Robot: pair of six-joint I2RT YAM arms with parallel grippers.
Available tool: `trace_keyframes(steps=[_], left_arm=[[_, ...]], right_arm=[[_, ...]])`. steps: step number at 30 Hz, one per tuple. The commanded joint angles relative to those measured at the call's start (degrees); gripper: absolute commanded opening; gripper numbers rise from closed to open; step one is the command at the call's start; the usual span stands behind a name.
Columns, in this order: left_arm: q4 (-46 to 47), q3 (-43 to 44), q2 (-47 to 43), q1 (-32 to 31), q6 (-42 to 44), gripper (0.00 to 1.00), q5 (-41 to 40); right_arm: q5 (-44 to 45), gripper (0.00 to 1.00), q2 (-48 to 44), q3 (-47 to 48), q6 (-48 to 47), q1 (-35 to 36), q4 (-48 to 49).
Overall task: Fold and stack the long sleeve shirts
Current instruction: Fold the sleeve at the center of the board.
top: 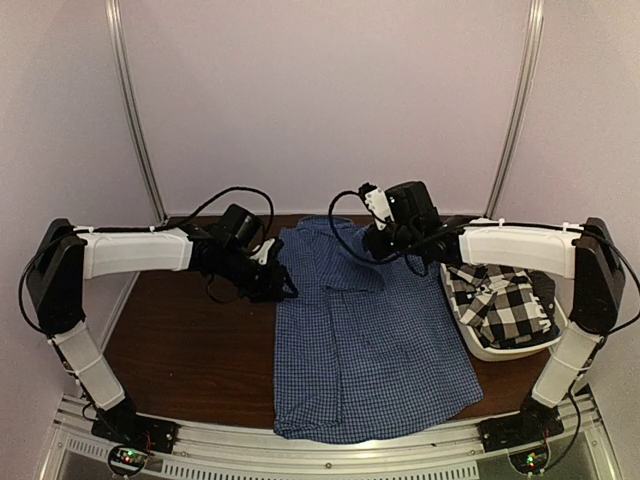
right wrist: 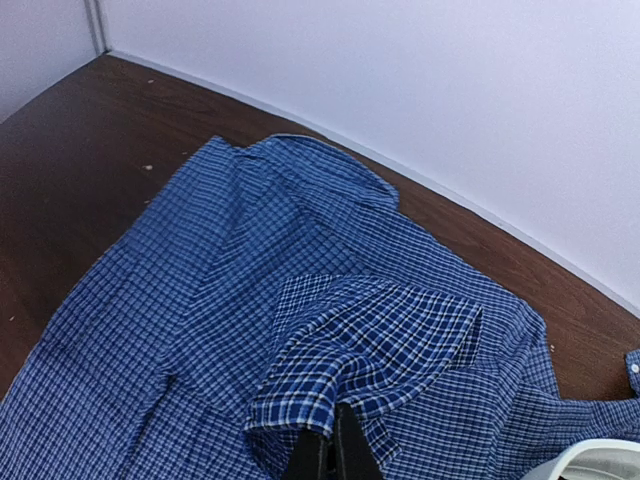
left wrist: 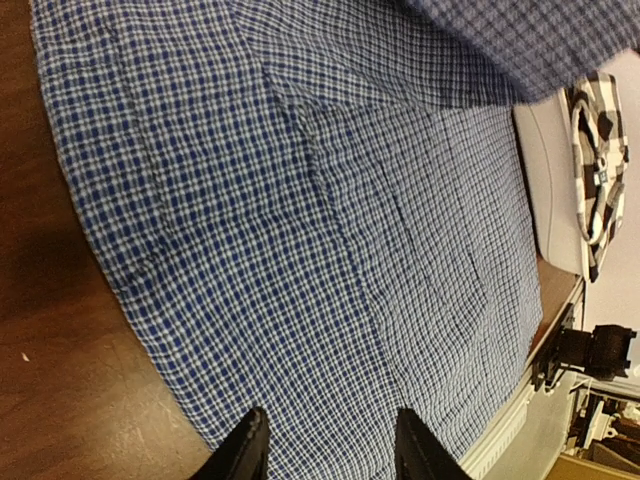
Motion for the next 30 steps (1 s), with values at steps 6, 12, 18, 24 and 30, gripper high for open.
trace_keyframes(steps=[6, 12, 18, 24, 30], left_arm=[[4.23, -1.80, -0.40, 4.29, -0.02, 0.43, -0.96], [5.47, -3.32, -0.34, 4.48, 0.23, 0.43, -0.38], [6.10, -3.91, -0.06, 4.44, 0.75, 0.43, 0.03], [5.78, -3.96, 0.02, 4.44, 1.86, 0.43, 0.63], [6.03, -4.27, 0.69, 4.44, 2.74, 0.44, 1.60]], right_arm=[[-11.69, 0.03, 2.57, -5.02, -3.16, 10.34, 2.77], [-14.83, 0.03, 0.69, -10.27, 1.26, 14.05, 5.23], [-18.70, 0.04, -0.92, -13.07, 2.71, 16.39, 5.14], [-19.96, 0.05, -2.47, -16.85, 2.75, 18.71, 3.57], [-20.89, 0.14, -5.13, -20.11, 3.38, 21.03, 2.82]])
